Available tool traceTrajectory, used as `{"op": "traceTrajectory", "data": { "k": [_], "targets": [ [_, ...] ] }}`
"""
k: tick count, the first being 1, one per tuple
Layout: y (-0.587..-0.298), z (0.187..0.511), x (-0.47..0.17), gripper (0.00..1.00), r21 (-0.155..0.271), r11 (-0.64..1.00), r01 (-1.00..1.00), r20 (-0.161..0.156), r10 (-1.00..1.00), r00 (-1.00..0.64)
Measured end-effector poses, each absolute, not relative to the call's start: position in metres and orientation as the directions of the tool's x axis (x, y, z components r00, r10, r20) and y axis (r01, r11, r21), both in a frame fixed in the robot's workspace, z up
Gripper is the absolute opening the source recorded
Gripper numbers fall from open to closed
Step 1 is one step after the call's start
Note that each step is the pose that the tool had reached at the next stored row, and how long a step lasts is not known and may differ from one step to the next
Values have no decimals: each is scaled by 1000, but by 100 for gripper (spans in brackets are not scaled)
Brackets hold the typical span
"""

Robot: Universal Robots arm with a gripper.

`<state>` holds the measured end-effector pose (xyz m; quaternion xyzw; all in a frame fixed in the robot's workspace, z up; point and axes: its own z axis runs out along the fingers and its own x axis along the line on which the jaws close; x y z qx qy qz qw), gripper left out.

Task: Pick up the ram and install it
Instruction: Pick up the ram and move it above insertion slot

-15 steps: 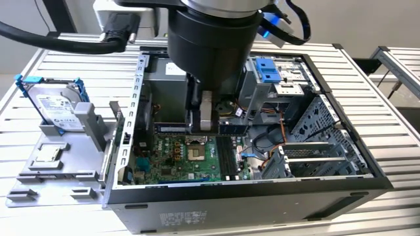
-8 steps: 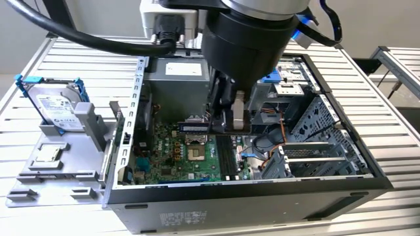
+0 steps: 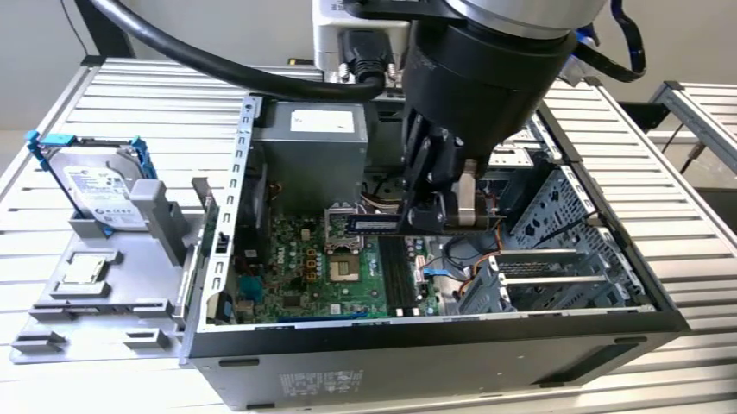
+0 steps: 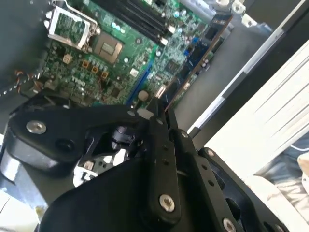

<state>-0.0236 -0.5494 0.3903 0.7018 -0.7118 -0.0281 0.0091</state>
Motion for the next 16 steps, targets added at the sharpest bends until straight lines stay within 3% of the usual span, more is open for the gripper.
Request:
{"op": "traceTrajectory", "data": {
  "k": [5, 16],
  "targets": [
    [-549, 389, -21, 0, 16, -5, -1000, -26, -1000, 5],
    [-548, 386, -3, 0, 16, -5, -1000, -12, -1000, 5]
  ]
}}
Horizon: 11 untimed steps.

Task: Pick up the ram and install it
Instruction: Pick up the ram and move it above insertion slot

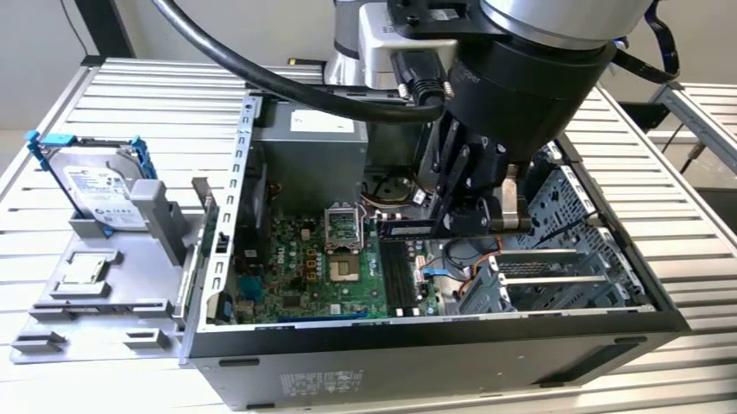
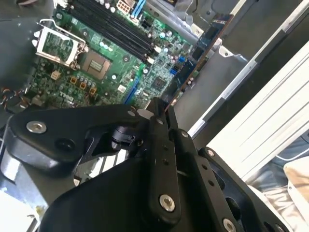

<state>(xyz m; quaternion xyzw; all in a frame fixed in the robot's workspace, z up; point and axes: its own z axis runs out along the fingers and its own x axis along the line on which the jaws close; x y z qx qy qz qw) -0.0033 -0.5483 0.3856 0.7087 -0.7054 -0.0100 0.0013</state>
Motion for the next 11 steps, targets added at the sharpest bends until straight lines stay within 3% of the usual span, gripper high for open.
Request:
{"op": "traceTrajectory", "data": {
  "k": [11],
  "targets": [
    [-508, 385, -3, 0, 16, -5, -1000, -12, -1000, 5]
  ]
}}
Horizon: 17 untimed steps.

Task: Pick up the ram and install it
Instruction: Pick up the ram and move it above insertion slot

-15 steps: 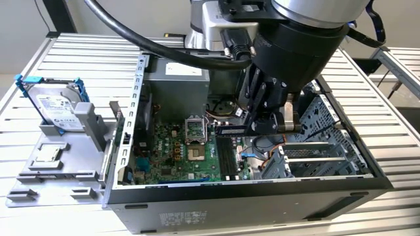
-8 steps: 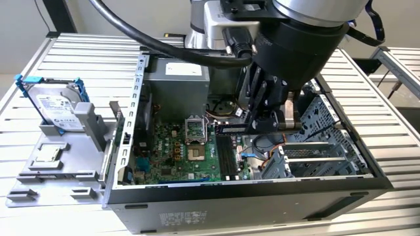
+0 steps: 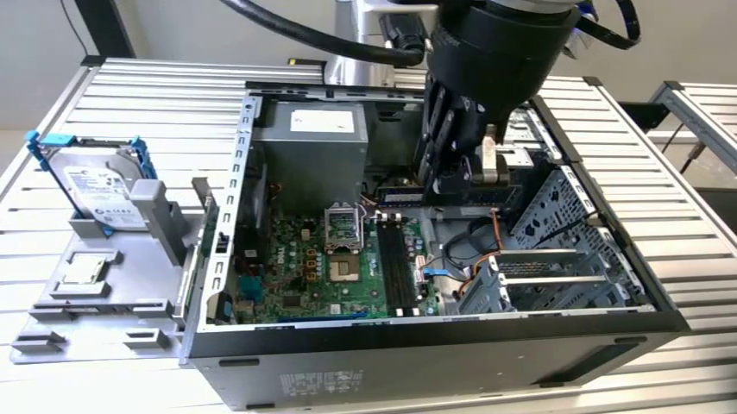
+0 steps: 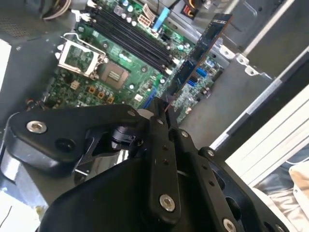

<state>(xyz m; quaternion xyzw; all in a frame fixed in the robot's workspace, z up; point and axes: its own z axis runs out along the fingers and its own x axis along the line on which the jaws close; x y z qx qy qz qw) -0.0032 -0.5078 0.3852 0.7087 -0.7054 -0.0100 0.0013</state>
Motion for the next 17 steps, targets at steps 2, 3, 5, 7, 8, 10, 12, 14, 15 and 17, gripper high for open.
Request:
{"op": "traceTrajectory", "data": {
  "k": [2, 3, 5, 7, 8, 10, 12, 14, 15, 17],
  "targets": [
    [-499, 385, -3, 0, 16, -5, -1000, -13, -1000, 5],
    [-494, 385, -3, 0, 16, -5, -1000, -12, -1000, 5],
    [-486, 385, -3, 0, 16, -5, -1000, -12, -1000, 5],
    [-477, 385, -3, 0, 16, -5, -1000, -12, -1000, 5],
    [-473, 385, -3, 0, 16, -5, -1000, -12, -1000, 5],
    [-465, 385, -3, 0, 16, -5, -1000, -12, -1000, 5],
    [-458, 385, -3, 0, 16, -5, -1000, -12, -1000, 5],
    [-454, 385, -2, 0, 15, -5, -1000, -13, -1000, 5],
    [-452, 385, -2, 0, 15, -5, -1000, -13, -1000, 5],
    [-450, 385, -1, 0, 15, -2, -1000, -13, -1000, 2]
  ]
}}
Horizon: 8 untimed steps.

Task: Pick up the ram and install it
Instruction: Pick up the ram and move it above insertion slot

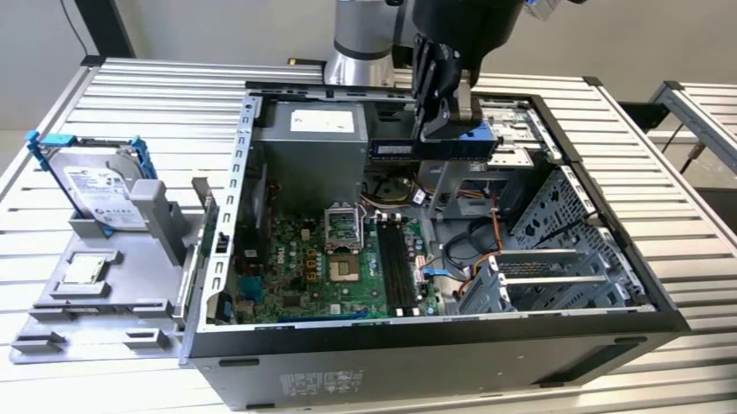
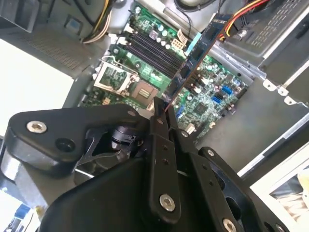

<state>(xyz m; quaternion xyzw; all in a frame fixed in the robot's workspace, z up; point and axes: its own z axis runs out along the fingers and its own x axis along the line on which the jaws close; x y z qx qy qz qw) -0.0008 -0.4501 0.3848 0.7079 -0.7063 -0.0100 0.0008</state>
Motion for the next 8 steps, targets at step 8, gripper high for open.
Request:
{"op": "traceTrajectory", "data": {
  "k": [8],
  "targets": [
    [-450, 385, 0, 0, 15, 15, -1000, -13, -1000, -15]
  ]
}}
